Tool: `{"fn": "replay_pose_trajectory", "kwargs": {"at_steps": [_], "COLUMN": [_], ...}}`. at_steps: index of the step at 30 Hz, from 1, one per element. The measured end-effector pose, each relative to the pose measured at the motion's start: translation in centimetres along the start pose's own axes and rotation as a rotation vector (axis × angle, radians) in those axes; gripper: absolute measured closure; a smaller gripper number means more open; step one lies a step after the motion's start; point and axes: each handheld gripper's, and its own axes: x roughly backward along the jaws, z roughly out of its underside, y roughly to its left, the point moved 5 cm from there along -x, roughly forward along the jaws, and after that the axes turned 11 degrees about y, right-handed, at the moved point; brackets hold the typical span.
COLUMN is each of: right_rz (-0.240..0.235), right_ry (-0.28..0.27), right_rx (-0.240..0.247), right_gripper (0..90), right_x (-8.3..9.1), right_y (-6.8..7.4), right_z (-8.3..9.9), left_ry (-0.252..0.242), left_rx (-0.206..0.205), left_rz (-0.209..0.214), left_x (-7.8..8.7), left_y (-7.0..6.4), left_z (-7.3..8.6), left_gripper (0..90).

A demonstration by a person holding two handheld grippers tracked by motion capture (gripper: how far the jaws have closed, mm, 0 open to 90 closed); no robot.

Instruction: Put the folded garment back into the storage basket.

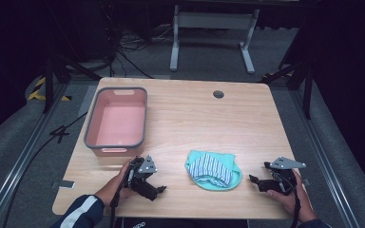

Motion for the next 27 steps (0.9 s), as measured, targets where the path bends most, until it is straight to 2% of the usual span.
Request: {"fn": "replay_pose_trajectory", "kwargs": {"at_steps": [5, 9, 11, 12, 13, 14, 15, 19, 20, 21, 22, 26, 27], "right_rz": [0.002, 0.012, 0.013, 0.01, -0.003, -0.003, -0.012, -0.017, -0.019, -0.026, -0.021, -0.03, -0.03], "right_ry": [0.0, 0.017, 0.024, 0.025, 0.01, 0.01, -0.001, -0.029, -0.029, -0.025, -0.02, -0.018, -0.018], "right_rx": [-0.002, -0.025, -0.026, -0.027, -0.022, -0.022, -0.023, -0.003, 0.009, 0.019, 0.027, 0.043, 0.043], "right_gripper": [16.0, 16.8, 18.7, 20.7, 22.2, 22.2, 23.9, 28.2, 29.0, 30.5, 31.1, 33.9, 33.9], "right_x": [0.0, 0.2, 0.3, 0.4, 0.7, 0.7, 0.9, 1.6, 1.7, 1.6, 1.6, 1.0, 1.0], "right_y": [0.0, -0.1, -0.1, 0.0, 0.2, 0.2, 0.4, 1.7, 2.0, 2.5, 2.8, 3.9, 3.9], "right_z": [0.0, 0.1, 0.1, 0.0, -0.3, -0.3, -0.6, -2.2, -2.5, -2.9, -3.3, -4.4, -4.4], "left_ry": [0.0, 0.019, 0.02, 0.01, 0.021, 0.021, 0.017, -0.008, -0.018, -0.018, -0.028, -0.052, -0.052], "left_rx": [0.001, -0.014, -0.015, -0.005, -0.013, -0.013, -0.029, -0.044, -0.046, -0.046, -0.045, -0.043, -0.043], "left_rz": [0.001, 0.006, 0.01, 0.004, 0.002, 0.002, 0.024, 0.03, 0.023, 0.023, 0.012, -0.015, -0.015], "left_x": [0.0, 0.2, 0.3, 0.5, 0.5, 0.5, 0.6, 0.6, 0.5, 0.5, 0.4, 0.0, 0.0], "left_y": [0.0, 0.1, 0.1, 0.1, 0.2, 0.2, 0.1, 0.0, 0.0, 0.0, 0.1, 0.3, 0.3], "left_z": [0.0, -0.2, -0.3, -0.5, -0.8, -0.8, -1.1, -3.0, -3.8, -3.8, -4.8, -7.0, -7.0], "left_gripper": [0.4, 1.9, 11.3, 11.3, 18.9, 17.0, 17.0, 21.1, 21.7, 23.5, 24.0, 25.1, 25.7]}}
